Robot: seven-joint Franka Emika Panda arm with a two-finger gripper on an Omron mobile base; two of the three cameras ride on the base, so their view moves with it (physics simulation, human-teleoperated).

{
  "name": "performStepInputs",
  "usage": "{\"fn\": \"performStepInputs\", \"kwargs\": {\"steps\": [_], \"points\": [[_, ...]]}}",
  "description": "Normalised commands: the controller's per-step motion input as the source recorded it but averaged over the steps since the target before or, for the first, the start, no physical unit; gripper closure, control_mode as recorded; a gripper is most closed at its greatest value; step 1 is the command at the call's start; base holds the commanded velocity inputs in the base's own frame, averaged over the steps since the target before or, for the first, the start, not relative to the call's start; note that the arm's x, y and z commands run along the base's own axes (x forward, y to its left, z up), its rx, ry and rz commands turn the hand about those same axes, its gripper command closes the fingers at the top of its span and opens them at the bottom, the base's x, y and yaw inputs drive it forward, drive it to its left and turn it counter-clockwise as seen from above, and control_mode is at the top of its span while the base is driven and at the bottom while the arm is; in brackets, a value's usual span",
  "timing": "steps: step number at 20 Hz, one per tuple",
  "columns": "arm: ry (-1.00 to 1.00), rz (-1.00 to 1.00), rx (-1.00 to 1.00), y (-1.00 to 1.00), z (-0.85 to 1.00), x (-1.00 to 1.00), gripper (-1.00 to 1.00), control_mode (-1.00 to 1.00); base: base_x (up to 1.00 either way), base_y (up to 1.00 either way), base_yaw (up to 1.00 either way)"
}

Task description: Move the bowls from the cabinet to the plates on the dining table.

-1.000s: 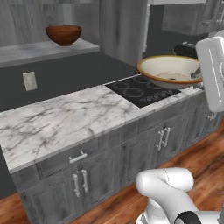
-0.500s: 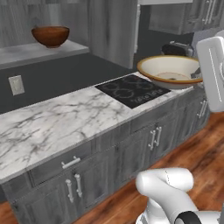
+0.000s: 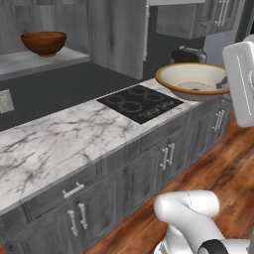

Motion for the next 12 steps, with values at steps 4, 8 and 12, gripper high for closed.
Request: {"fn": "performStepInputs", "kwargs": {"steps": [4,8,12], "points": [[0.0,0.0,0.0,0.0,0.0,0.0,1.0,1.0,0.0,0.09,-0.23],[0.0,0.0,0.0,0.0,0.0,0.0,1.0,1.0,0.0,0.06,-0.24],[0.0,0.0,0.0,0.0,0.0,0.0,1.0,1.0,0.0,0.01,-0.25]]}}
